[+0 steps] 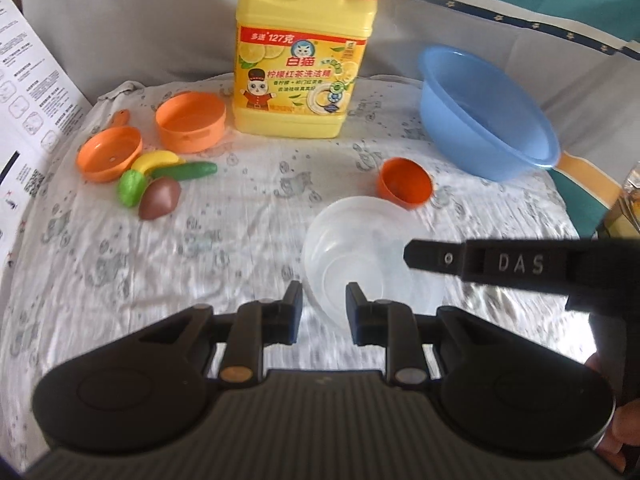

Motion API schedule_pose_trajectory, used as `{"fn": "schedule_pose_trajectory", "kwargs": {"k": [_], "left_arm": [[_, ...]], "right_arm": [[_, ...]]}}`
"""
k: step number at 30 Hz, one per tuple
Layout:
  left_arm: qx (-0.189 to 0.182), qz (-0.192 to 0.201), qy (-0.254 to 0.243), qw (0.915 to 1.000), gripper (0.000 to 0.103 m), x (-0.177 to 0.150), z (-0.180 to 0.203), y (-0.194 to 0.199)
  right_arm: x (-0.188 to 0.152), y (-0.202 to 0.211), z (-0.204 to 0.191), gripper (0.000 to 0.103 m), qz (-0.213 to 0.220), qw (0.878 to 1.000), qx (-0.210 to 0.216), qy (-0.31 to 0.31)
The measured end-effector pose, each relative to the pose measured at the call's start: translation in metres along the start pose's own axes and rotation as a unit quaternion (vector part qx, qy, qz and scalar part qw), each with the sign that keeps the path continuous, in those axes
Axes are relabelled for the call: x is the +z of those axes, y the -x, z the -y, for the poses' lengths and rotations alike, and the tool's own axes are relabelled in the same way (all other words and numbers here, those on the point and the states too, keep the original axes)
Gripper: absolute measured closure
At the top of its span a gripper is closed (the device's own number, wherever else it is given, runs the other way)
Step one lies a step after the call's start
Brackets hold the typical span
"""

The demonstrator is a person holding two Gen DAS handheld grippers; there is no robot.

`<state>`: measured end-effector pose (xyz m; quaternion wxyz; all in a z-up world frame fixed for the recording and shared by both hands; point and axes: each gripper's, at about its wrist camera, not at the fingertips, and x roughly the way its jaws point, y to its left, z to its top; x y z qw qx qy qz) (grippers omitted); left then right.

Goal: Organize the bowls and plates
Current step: 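Carry the white bowl with both grippers and lower it into the blue bowl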

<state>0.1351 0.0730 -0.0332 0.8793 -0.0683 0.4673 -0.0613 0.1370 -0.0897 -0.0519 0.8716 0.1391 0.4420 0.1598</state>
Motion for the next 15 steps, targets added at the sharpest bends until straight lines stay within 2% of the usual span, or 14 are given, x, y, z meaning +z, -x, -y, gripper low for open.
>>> {"fn": "schedule_pose_trajectory", "kwargs": {"k": [15], "left_arm": [[-0.008,-0.001,-0.022,0.9997,0.080,-0.065,0.027,0.056]], "right_arm": [[-0.079,0.054,0.009,0.093,-0.012,1.000,0.006,-0.013]]}}
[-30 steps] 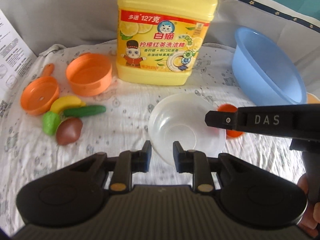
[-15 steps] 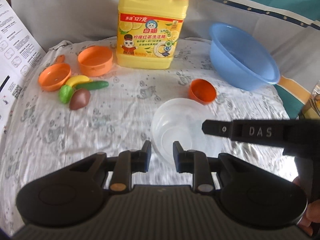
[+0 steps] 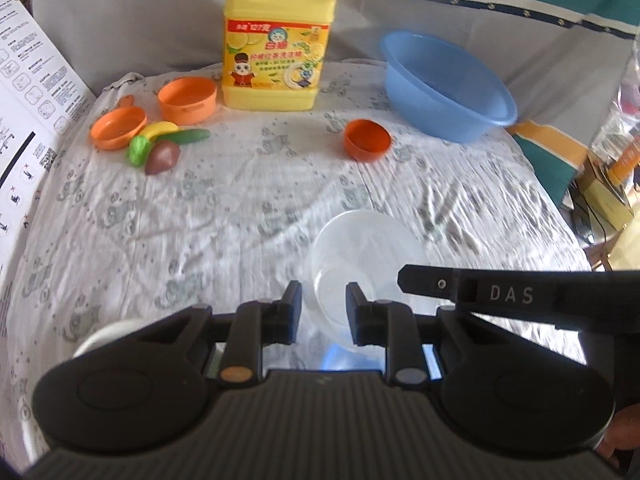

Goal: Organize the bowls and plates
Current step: 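Carry the white bowl with both grippers and lower it into the blue bowl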

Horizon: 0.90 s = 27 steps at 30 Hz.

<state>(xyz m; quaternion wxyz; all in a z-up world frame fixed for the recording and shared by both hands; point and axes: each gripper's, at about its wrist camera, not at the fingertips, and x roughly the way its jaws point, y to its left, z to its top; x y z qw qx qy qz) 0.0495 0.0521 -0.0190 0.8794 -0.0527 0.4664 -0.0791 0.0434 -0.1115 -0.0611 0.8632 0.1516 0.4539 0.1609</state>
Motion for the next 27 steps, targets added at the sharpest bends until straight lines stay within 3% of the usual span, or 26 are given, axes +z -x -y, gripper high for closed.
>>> {"fn": "schedule_pose_trajectory", "kwargs": {"k": [13,27], "left_arm": [[-0.013,-0.027,-0.040,0.9987,0.079,-0.039,0.029,0.009],[-0.013,-0.051,-0.034,0.9980,0.077,-0.050,0.027,-0.004]], "right_arm": [[-0.046,0.026,0.024,0.091,-0.021,1.000,-0.004,-0.023],[-0.055,0.024,0.023,0.090,-0.032,0.999,-0.011,-0.024]]}}
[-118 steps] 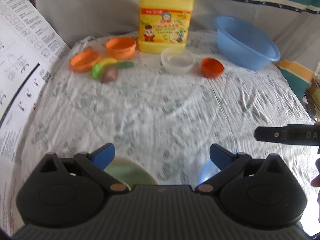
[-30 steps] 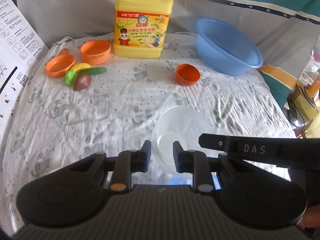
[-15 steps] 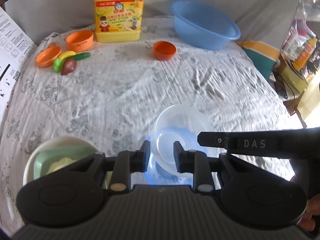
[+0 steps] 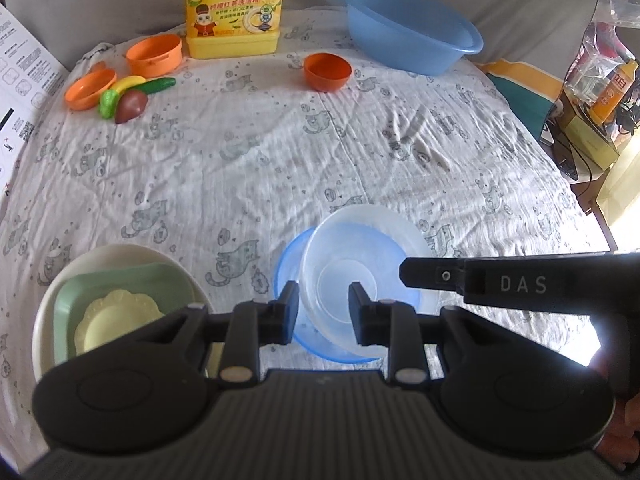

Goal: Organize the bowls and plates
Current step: 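Carry the white bowl with both grippers and lower it into the blue bowl, then open both grippers to release the white bowl inside the blue bowl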

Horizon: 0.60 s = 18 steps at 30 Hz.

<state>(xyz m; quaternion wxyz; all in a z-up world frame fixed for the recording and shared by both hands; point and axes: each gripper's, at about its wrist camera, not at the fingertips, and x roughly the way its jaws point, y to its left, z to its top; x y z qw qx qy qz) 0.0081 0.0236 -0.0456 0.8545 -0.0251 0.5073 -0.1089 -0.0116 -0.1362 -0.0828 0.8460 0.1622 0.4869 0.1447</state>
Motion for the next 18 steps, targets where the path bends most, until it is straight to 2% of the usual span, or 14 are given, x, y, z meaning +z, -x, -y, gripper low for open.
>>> {"fn": "schedule_pose_trajectory", "kwargs": {"k": [8,13,14,15,16,17,18], "left_arm": [[-0.001,-0.002,0.002,1.0000,0.077,0.000,-0.001,-0.004],[0.002,0.007,0.002,1.0000,0.069,0.000,-0.002,-0.002],[0.006,0.011,0.000,0.9999,0.058,0.001,-0.002,0.000],[0.010,0.017,-0.001,0.9998,0.040,0.001,-0.002,0.002],[0.013,0.025,-0.001,0.9996,0.032,0.001,-0.003,0.006],[0.018,0.038,-0.003,0.9991,0.019,0.001,-0.003,0.012],[0.024,0.048,-0.006,0.9985,0.010,0.001,-0.004,0.017]], "right_arm": [[0.001,-0.004,-0.003,0.089,-0.001,1.000,-0.006,0.004],[0.002,-0.003,-0.004,0.085,0.004,1.000,-0.005,0.007],[0.003,-0.002,-0.004,0.074,0.009,1.000,-0.005,0.007],[0.004,0.000,-0.004,0.066,0.014,1.000,-0.001,0.007],[0.005,0.002,-0.003,0.050,0.019,1.000,0.001,0.007],[0.005,0.004,-0.004,0.036,0.026,1.000,0.000,0.009],[0.006,0.007,-0.005,0.031,0.034,0.999,-0.004,0.014]]}}
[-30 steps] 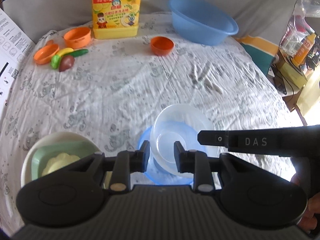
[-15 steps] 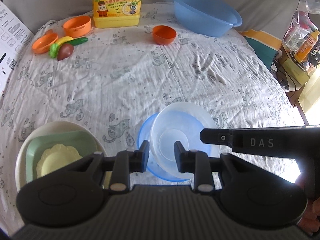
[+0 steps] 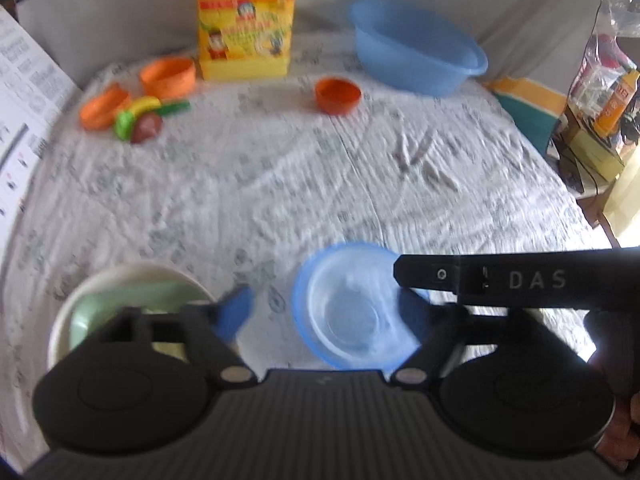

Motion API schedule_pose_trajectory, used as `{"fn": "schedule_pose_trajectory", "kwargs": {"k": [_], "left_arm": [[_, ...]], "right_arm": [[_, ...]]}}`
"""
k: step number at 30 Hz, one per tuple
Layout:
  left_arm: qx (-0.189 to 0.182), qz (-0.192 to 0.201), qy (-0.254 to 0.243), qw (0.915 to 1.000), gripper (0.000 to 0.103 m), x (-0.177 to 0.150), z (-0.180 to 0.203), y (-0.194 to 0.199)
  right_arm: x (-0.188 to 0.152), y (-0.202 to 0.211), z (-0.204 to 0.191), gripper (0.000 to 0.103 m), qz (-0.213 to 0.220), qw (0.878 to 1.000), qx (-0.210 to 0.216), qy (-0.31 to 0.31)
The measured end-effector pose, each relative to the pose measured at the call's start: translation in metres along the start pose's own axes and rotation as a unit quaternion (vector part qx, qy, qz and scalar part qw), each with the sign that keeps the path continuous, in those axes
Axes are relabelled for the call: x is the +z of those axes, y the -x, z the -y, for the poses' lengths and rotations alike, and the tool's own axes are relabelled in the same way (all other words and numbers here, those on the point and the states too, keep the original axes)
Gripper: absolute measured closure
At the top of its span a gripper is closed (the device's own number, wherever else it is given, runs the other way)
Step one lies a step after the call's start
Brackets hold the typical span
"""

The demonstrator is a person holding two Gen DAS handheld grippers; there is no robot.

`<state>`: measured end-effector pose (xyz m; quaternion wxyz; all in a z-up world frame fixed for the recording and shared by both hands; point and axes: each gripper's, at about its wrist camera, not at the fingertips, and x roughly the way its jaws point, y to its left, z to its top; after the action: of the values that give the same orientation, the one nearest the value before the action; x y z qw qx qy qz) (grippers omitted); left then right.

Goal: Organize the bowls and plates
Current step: 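Open both grippers to release the white bowl inside the blue bowl, then move both grippers to the small orange bowl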

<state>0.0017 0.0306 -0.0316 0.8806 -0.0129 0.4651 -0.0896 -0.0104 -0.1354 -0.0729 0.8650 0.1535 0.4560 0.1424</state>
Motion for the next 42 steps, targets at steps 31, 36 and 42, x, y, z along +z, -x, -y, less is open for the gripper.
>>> {"fn": "schedule_pose_trajectory", "kwargs": {"k": [31,36,42], "left_arm": [[0.026,-0.005,0.017,0.9995,0.000,0.002,-0.026,-0.015],[0.027,-0.001,0.009,0.9996,0.000,0.019,-0.024,-0.022],[0.035,0.010,-0.011,0.9993,0.000,0.047,-0.020,-0.034]], "right_arm": [[0.008,-0.005,0.014,0.000,0.009,0.998,-0.064,0.011],[0.021,-0.007,0.019,0.000,0.016,0.997,-0.069,0.009],[0.047,-0.011,0.028,0.000,0.030,0.997,-0.073,-0.002]]}}
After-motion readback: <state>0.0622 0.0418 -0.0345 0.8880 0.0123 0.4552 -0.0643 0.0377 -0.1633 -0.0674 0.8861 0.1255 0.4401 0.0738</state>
